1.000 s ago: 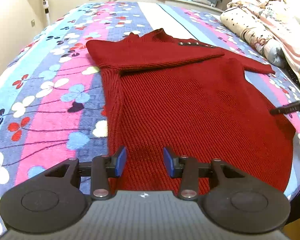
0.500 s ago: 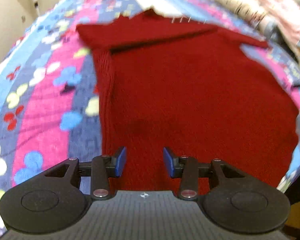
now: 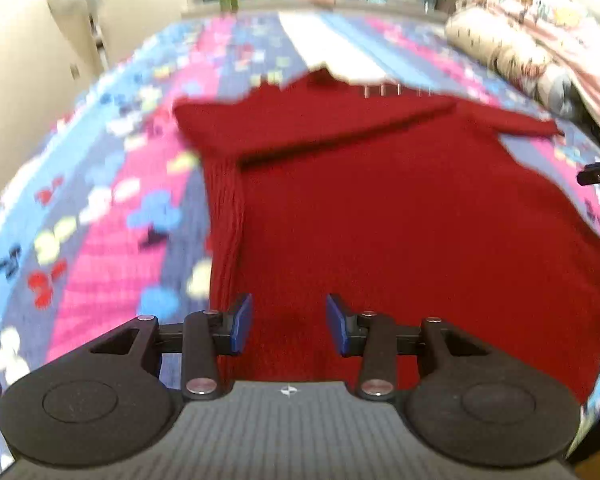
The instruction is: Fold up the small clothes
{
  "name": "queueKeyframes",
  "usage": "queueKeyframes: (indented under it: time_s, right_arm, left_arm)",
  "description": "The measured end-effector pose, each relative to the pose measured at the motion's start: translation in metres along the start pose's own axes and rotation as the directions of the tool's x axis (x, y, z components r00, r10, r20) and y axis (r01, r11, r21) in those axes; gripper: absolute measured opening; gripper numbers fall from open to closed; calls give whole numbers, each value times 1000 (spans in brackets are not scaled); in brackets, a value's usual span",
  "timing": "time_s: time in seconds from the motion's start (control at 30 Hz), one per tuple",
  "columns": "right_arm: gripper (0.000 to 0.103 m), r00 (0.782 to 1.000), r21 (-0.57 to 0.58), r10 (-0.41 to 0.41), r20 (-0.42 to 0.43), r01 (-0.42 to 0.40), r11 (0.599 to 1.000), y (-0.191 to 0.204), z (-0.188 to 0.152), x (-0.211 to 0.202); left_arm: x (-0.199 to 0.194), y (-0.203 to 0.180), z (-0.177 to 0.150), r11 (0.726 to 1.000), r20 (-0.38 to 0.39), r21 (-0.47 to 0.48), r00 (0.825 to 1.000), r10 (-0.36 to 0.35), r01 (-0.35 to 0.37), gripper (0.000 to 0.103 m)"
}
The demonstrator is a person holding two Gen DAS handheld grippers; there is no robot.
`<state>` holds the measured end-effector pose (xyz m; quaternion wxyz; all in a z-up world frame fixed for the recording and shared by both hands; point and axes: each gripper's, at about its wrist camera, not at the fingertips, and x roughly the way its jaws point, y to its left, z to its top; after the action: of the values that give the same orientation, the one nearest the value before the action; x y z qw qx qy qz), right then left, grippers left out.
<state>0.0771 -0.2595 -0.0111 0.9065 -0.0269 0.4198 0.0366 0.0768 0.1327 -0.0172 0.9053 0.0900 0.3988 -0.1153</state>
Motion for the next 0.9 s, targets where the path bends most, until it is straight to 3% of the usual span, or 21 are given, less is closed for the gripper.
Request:
queueKeyframes:
  time_s: [0.1, 0.2, 0.3, 0.47, 0.57, 0.7, 0.8, 0.87, 0.9]
  right_arm:
    - [51, 992, 68, 96, 78, -101, 993, 6, 25, -4]
    - [51, 982, 60, 161, 99, -167, 984, 14, 26, 17]
    - [50, 990, 77, 138, -41, -135, 988, 18, 19, 48]
    - [50, 985, 23, 161, -60, -160, 987, 21, 27, 61]
    - [50, 986, -84, 128, -110, -137, 987, 35, 32, 75]
    - [50, 991, -119, 76, -112, -89, 989, 32, 35, 76]
    - [50, 989, -124, 87, -117, -101, 987, 23, 35, 73]
    - [50, 989, -103, 88, -120, -100, 990, 16, 36, 74]
    - [50, 989, -92, 84, -120, -95, 991, 13, 37, 75]
  left_arm:
    - [-4, -14, 10, 1000, 82, 0, 996, 28, -28, 45]
    - [-2, -29, 17, 997, 128, 24, 989, 70, -74, 34]
    - [3, -43, 23, 991, 158, 69, 982, 105, -117, 32]
    - [35, -70, 58, 982, 179, 105, 974, 137, -157, 30]
    - [66, -95, 93, 987, 190, 108, 977, 98, -120, 31]
    - [118, -134, 136, 986, 184, 137, 980, 72, -98, 32]
    - [166, -156, 166, 987, 147, 134, 987, 67, -87, 42]
    - [199, -168, 183, 988, 110, 129, 992, 68, -82, 59]
    - [212, -173, 188, 986, 102, 138, 992, 79, -93, 62]
